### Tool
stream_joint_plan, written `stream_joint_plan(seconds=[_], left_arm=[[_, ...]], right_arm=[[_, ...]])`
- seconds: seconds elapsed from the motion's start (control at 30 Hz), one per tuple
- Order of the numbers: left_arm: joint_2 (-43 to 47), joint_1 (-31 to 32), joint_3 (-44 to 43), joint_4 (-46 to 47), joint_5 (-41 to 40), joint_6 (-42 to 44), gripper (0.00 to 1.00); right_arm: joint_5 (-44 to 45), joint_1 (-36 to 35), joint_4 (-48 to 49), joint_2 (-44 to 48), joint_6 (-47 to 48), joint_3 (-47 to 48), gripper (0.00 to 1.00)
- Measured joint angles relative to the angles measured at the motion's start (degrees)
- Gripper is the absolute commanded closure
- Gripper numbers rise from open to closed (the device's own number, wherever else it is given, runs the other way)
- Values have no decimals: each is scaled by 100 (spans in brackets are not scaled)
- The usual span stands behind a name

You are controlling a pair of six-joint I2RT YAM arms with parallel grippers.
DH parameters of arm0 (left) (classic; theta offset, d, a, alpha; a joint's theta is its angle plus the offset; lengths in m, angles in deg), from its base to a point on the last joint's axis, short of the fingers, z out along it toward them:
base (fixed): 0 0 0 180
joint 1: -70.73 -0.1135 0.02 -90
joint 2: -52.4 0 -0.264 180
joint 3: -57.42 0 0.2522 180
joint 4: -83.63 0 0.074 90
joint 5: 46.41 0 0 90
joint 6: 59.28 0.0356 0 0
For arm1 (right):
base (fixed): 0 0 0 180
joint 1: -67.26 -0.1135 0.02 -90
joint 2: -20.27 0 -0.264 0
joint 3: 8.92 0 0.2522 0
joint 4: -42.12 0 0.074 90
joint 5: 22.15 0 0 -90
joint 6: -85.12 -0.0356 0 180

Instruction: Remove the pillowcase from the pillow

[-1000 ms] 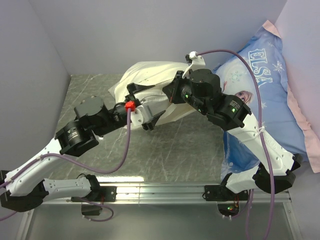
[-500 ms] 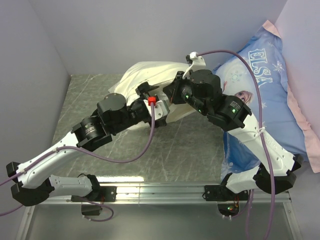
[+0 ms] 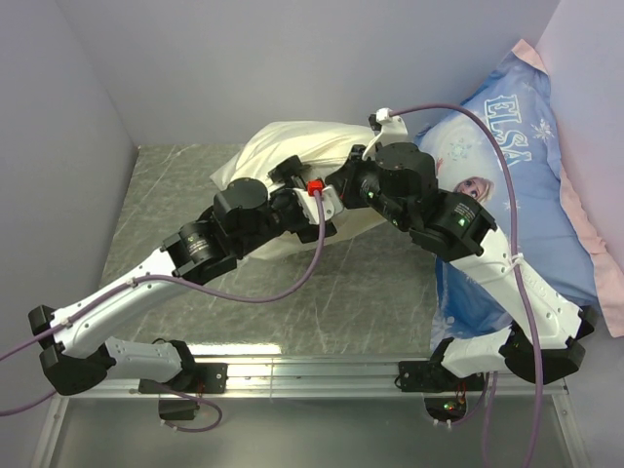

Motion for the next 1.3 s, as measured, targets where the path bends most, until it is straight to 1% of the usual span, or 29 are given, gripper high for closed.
stream_joint_plan(seconds=[0.07, 0.1, 0.13, 0.17, 0.2, 0.23, 0.27, 0.33, 0.37, 0.43, 0.47, 0.57, 0.67, 0.83, 1.0, 1.13, 1.2, 1.3], left_arm=[[15, 2, 127, 170, -138, 2, 2], [20, 4, 186, 256, -170, 2, 9], [20, 9, 236, 321, -212, 4, 18], [11, 13, 264, 363, -258, 4, 46], [-7, 15, 278, 400, -337, -20, 62], [-37, 15, 278, 411, -435, -9, 89], [-76, 15, 278, 428, -533, 9, 100], [-151, 22, 286, 522, -645, 13, 100], [-160, 24, 328, 616, -660, 7, 100], [-111, 24, 457, 817, -673, -66, 100], [-66, 15, 535, 909, -684, -114, 100], [35, -79, 656, 1016, -704, -302, 100], [127, -138, 710, 1043, -758, -503, 99], [219, -201, 737, 1003, -984, -811, 99], [219, -227, 601, 870, -1110, -1003, 100], [219, -269, 450, 754, -1128, -1110, 99], [219, -275, 380, 669, -1130, -1172, 100], [219, -286, 302, 527, -1123, -1217, 99]], right_arm=[[2, -11, 0, 7, -2, 0, 100], [13, -24, -7, 11, 0, 0, 100], [26, -31, -11, 11, 2, 0, 100], [48, -46, -22, 11, 7, 0, 100], [81, -61, -28, 11, 15, 0, 100], [111, -85, -28, 11, 24, 4, 100], [142, -107, -31, 11, 42, 13, 100], [227, -136, -46, -2, 109, 31, 100], [273, -136, -52, -2, 138, 31, 83], [328, -140, -46, -4, 208, 31, 63], [356, -162, -44, 0, 256, 39, 48], [367, -256, 50, 140, 479, 46, 35], [374, -284, 170, 509, 638, 26, 32], [470, -310, 579, 1670, 761, -404, 31], [973, -315, 734, 2452, 839, -774, 30], [1344, -315, 745, 2402, 909, -1121, 27], [1491, -273, 734, 2162, 981, -1263, 25], [1386, -4, 732, 1764, 1058, -1311, 25]])
